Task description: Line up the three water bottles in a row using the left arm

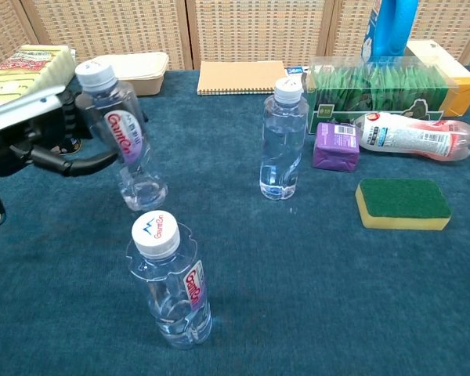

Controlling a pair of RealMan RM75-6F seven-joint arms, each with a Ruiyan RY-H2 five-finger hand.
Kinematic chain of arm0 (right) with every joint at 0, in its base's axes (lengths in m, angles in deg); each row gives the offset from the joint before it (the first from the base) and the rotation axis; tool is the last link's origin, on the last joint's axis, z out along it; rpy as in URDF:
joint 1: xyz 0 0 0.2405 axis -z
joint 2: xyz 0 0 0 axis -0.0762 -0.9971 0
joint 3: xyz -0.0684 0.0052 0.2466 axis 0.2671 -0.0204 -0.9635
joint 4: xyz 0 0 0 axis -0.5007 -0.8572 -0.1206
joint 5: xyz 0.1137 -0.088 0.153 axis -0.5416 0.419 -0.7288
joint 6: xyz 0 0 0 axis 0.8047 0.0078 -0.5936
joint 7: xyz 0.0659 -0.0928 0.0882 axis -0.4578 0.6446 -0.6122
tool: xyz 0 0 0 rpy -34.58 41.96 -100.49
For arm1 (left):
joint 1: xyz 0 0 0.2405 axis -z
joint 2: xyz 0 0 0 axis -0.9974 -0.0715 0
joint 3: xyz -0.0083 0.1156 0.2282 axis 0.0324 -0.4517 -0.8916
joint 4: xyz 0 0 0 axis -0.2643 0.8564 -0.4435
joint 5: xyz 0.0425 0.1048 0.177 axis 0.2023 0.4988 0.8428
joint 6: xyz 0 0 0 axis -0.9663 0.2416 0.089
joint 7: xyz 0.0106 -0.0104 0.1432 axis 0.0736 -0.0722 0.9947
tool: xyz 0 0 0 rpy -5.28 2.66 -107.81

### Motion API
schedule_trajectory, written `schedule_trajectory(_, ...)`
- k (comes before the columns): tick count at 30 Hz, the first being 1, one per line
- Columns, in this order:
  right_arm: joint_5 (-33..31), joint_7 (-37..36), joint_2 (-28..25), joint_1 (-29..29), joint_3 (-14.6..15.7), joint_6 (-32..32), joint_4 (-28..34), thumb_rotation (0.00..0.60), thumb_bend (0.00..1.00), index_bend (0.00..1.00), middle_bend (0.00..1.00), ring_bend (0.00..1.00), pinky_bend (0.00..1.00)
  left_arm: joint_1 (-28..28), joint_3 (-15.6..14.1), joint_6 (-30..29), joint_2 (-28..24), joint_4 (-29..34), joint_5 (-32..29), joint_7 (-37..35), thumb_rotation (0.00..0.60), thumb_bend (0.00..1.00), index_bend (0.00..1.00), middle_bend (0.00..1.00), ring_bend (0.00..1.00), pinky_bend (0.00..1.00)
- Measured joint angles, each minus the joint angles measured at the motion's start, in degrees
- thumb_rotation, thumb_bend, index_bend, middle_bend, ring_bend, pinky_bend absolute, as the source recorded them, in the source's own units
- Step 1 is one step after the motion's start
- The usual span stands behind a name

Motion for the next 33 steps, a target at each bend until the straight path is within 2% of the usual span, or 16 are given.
schedule_trajectory(7, -0.28, 0.06, 0.03, -0.23, -0.01, -0.59, 0.00, 0.600, 0.00, 0.11, 0.00, 0.00, 0.00, 4.33, 4.22, 6.31, 2.16, -0.86, -3.59, 1.34, 0.600, 0.39, 0.39, 0.40, 0.18, 0.39)
schedule_trajectory(15, -1.22, 0.16, 0.15, -0.69, -0.15, -1.78, -0.01, 0.600, 0.00, 0.11, 0.00, 0.00, 0.00, 8.42, 7.40, 10.84, 9.28, -7.03, -5.96, 3.24, 0.600, 0.39, 0.39, 0.40, 0.18, 0.39)
schedule_trajectory(23, -2.59, 0.39, 0.25, -0.96, -0.53, -2.50, -0.11, 0.600, 0.00, 0.11, 0.00, 0.00, 0.00, 10.78, 8.17, 14.46, 14.50, -12.78, -7.43, 3.29, 0.600, 0.39, 0.39, 0.40, 0.18, 0.39)
schedule_trajectory(33, -3.63, 0.74, 0.37, -0.77, -1.08, -2.22, 0.04, 0.600, 0.00, 0.11, 0.00, 0.00, 0.00, 12.52, 8.18, 15.54, 17.84, -16.92, -7.65, 1.99, 0.600, 0.39, 0.39, 0.40, 0.18, 0.39)
